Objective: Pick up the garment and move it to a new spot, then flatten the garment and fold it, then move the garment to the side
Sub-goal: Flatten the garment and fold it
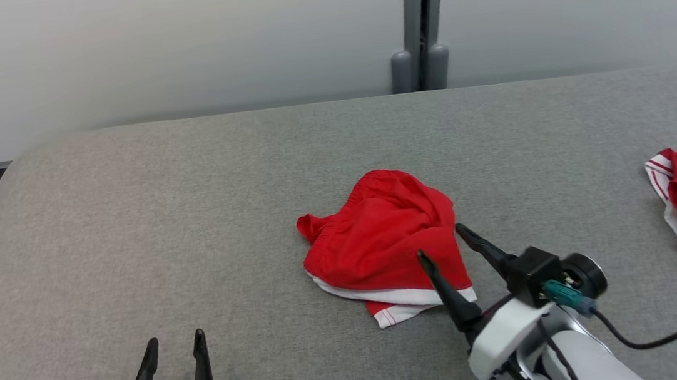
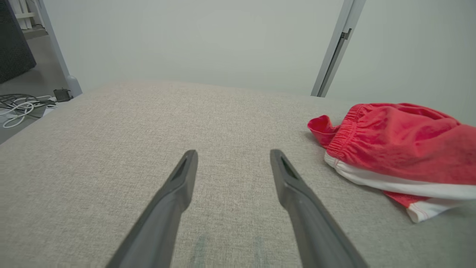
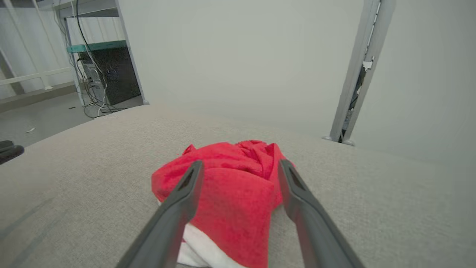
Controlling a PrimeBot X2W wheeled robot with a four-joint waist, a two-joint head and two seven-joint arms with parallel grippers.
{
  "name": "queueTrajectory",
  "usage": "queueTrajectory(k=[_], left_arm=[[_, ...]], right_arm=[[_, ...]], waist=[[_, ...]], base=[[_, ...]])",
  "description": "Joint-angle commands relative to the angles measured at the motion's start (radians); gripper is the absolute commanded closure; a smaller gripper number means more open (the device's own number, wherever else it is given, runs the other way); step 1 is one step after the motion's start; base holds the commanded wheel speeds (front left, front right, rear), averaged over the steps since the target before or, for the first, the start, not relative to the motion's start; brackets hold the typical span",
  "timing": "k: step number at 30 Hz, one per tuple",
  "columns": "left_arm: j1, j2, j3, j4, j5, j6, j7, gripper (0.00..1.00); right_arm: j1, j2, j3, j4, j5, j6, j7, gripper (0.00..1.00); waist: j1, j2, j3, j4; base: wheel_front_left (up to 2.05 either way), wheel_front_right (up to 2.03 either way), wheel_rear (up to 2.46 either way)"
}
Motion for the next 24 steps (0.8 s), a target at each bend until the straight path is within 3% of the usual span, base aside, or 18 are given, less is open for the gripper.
queueTrajectory(k=[1, 7, 13, 24], left_arm=[[-0.016, 0.004, -0.006, 0.003, -0.004, -0.001, 0.0, 0.0], [-0.034, 0.004, -0.065, 0.024, -0.044, 0.004, 0.0, 0.0], [-0.052, 0.004, -0.088, 0.036, -0.067, 0.013, 0.0, 0.0], [-0.053, 0.004, -0.127, 0.04, -0.097, 0.017, 0.0, 0.0]], right_arm=[[-0.024, -0.006, 0.024, 0.015, 0.004, 0.0, -0.005, 0.0], [-0.214, -0.005, 0.212, 0.132, 0.023, 0.0, 0.055, 0.0], [-0.363, -0.006, 0.303, 0.267, 0.032, -0.001, 0.126, 0.0], [-0.464, -0.006, 0.379, 0.52, 0.015, -0.001, 0.262, 0.0]], waist=[[0.0, 0.0, 0.017, 0.038], [0.0, 0.0, 0.044, 0.155], [0.0, 0.0, 0.076, 0.254], [0.0, 0.0, 0.114, 0.323]], base=[[0.0, 0.0, 0.0], [0.0, 0.0, 0.0], [0.0, 0.0, 0.0], [0.0, 0.0, 0.0]])
